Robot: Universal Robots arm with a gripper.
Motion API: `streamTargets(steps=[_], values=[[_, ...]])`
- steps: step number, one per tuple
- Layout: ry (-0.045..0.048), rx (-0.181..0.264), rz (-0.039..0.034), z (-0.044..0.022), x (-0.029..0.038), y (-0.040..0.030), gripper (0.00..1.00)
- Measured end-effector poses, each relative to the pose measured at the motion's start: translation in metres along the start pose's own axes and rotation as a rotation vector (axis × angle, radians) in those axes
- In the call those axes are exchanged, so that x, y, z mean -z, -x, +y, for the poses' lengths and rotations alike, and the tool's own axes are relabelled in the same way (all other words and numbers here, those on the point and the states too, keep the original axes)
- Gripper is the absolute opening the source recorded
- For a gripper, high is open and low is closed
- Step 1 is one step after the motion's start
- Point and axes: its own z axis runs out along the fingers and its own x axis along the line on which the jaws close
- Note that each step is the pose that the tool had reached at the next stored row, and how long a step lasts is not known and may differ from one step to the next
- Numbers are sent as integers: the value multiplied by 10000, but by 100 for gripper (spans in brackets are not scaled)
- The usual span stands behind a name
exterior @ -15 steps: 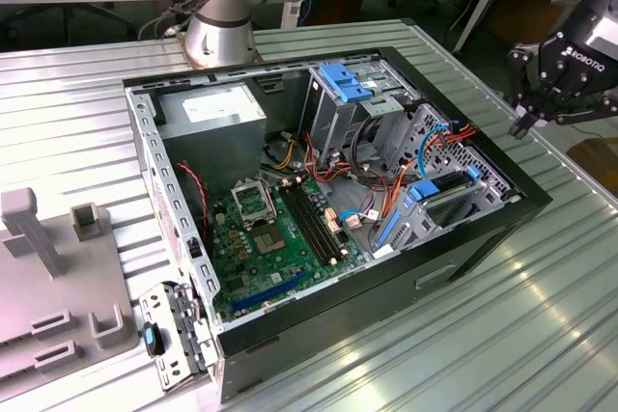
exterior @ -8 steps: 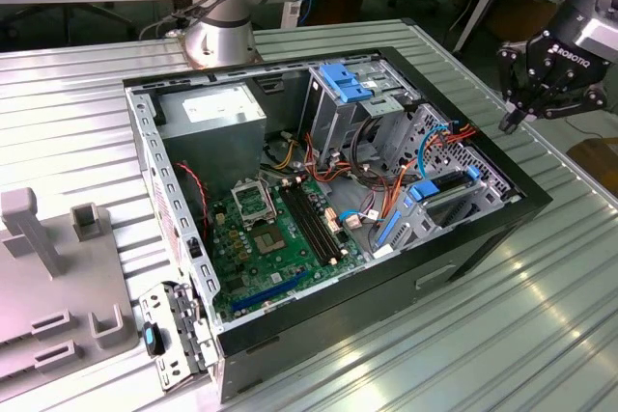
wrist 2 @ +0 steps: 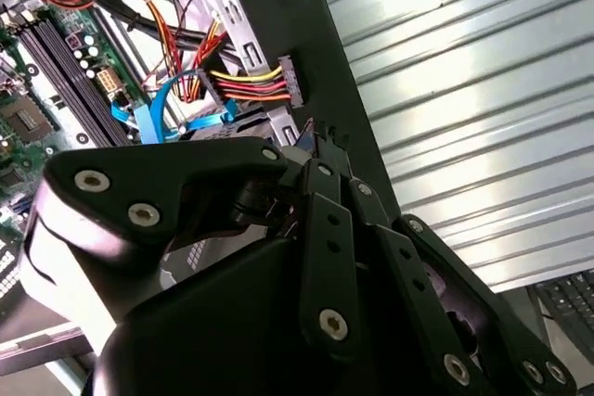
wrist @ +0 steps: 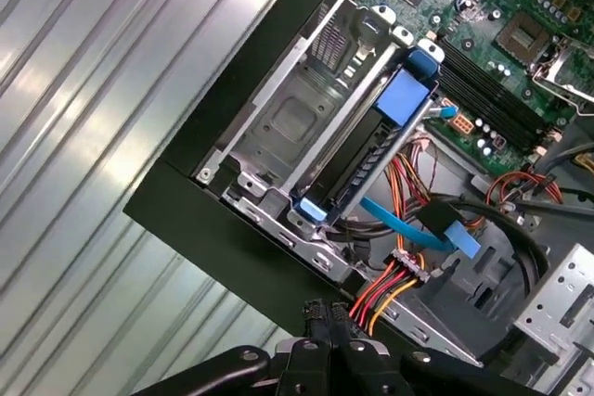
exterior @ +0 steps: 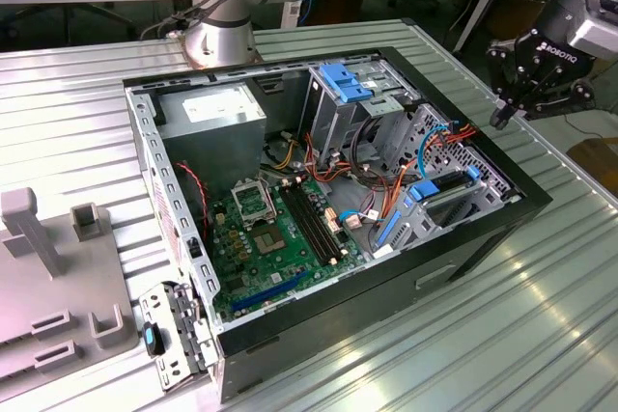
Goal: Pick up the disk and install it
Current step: 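Insert the disk into the insertion slot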
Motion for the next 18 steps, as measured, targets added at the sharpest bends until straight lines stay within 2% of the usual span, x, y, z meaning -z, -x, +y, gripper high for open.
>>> streamTargets(steps=[3,7,8,10,12,13,17,18], values=[[4,171,-5,-39,-11,46,11],[17,640,-20,-47,-13,52,11],[25,935,-28,-47,-13,52,11],[50,1904,-59,-47,-20,52,11],[68,2585,-80,-47,-25,52,11],[85,3195,-99,-47,-29,52,11],[104,3989,-125,-47,-35,52,11],[113,4332,-136,-46,-38,52,11]])
